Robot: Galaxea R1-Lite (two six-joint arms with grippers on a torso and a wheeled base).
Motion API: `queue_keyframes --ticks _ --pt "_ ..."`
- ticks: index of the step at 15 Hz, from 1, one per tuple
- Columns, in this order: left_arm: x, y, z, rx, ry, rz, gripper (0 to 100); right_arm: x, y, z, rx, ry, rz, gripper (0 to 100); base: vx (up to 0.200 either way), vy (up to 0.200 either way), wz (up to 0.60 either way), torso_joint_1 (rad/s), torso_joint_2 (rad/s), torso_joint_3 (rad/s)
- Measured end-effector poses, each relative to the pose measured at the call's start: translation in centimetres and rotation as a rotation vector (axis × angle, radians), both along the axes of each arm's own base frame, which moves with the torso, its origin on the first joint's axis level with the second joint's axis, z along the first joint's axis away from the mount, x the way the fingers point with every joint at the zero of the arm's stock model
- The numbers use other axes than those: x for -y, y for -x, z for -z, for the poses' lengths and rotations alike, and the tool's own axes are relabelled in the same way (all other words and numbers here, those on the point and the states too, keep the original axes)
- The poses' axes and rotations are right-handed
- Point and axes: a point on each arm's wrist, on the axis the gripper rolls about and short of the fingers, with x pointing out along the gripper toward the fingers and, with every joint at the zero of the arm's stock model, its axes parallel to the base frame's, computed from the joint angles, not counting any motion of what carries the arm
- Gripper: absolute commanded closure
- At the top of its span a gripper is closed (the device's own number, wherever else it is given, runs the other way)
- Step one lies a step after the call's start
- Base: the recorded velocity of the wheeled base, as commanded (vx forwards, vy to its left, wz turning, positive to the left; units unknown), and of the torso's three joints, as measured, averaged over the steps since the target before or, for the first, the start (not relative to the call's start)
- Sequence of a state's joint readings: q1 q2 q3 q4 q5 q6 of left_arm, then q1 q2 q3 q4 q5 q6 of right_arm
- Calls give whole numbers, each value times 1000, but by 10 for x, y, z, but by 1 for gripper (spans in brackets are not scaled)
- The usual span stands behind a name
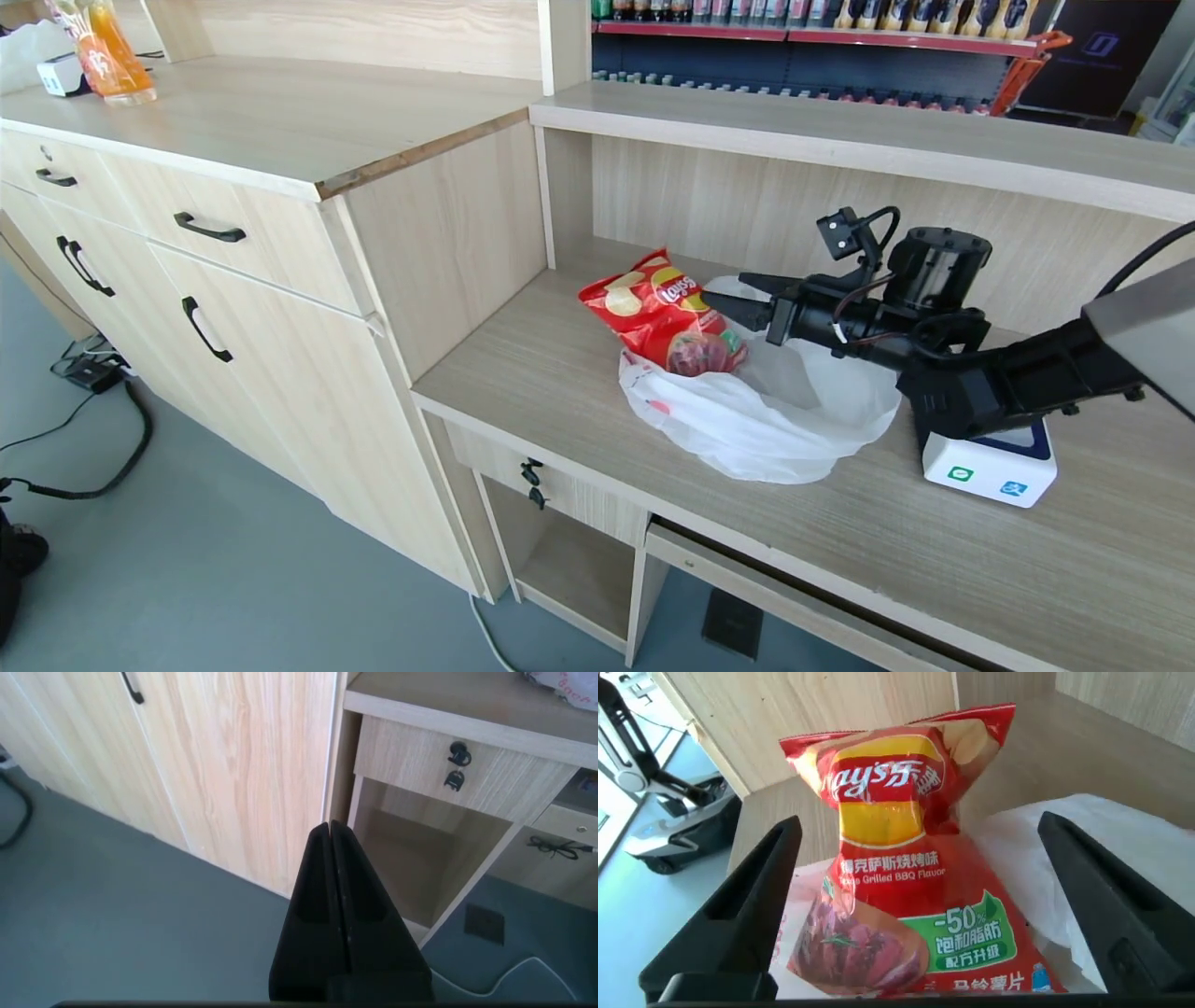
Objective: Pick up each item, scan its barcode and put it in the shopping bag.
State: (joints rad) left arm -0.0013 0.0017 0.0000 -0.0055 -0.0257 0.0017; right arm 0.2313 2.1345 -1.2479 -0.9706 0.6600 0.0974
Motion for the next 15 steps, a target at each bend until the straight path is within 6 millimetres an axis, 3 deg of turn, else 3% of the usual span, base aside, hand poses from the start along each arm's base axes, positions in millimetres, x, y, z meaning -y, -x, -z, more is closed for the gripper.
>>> queue_keyframes --ticks 7,9,12,15 --pt "0 0 0 0 0 0 100 3 25 -106 6 -67 -19 0 0 0 0 0 0 0" --pt "0 0 0 0 0 0 100 22 39 -126 -1 -42 28 0 0 0 0 0 0 0" --pt "0 0 0 0 0 0 100 66 61 -140 -82 52 185 0 0 0 0 0 0 0" --pt "0 0 0 0 0 1 100 95 78 -151 -123 66 392 0 0 0 0 0 0 0"
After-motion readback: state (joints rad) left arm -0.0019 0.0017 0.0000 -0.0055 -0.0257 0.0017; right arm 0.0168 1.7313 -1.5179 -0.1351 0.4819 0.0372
